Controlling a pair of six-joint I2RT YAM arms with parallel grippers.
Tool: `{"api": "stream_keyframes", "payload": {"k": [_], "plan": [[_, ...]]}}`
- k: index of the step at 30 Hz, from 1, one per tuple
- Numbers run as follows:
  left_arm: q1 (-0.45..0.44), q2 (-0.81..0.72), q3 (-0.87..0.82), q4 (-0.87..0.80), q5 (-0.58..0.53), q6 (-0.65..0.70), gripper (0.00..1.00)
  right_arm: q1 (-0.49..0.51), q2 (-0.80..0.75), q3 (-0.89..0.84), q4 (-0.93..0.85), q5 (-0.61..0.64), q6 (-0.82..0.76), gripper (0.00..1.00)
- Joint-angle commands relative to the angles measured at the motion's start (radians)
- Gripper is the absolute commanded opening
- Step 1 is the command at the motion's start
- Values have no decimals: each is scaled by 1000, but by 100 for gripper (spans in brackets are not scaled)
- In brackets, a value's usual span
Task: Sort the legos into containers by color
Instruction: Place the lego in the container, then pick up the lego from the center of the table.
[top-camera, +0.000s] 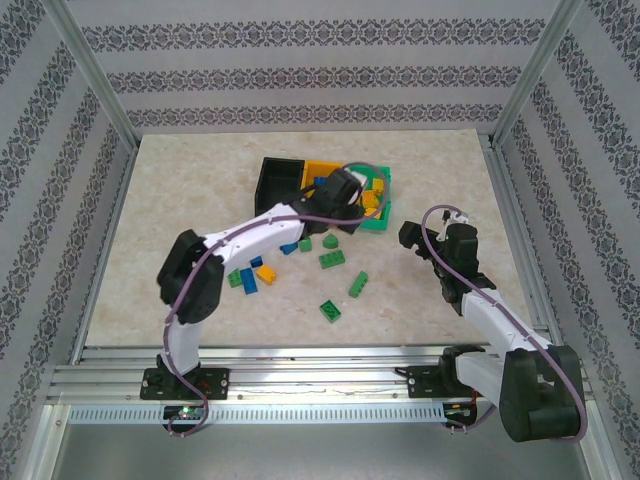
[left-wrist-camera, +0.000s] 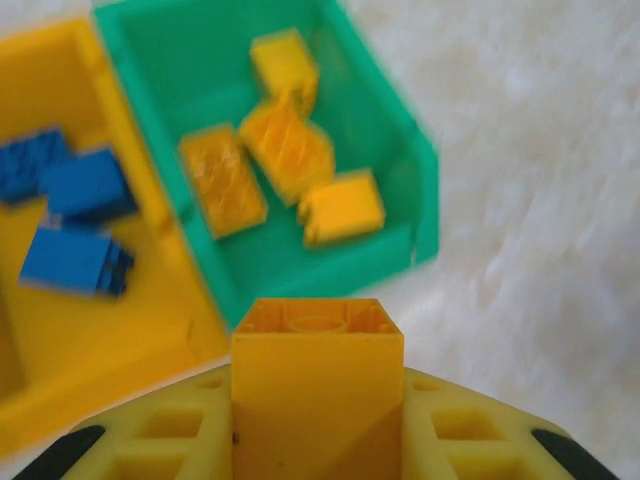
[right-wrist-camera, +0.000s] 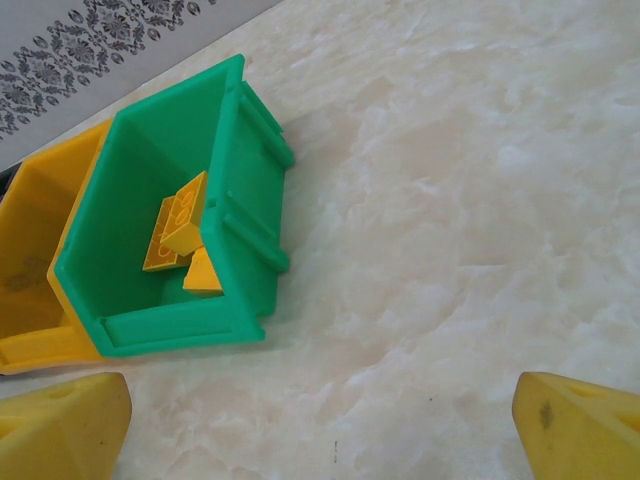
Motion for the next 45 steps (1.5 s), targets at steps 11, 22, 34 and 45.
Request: {"api": "stream_keyframes", "payload": {"k": [11, 22, 34, 45], "plan": [[65, 250, 431, -246, 34, 86, 61, -5, -3, -10, 34, -28, 22, 98], [85, -300, -349, -91, -69, -1, 67, -5, 23, -8, 51, -49, 36, 98], [136, -450, -623, -379, -32, -101, 68, -3, 69, 2, 68, -69, 47, 98], [172, -301, -611, -392, 2, -74, 67, -3, 57, -1, 59, -63, 40, 98]]}}
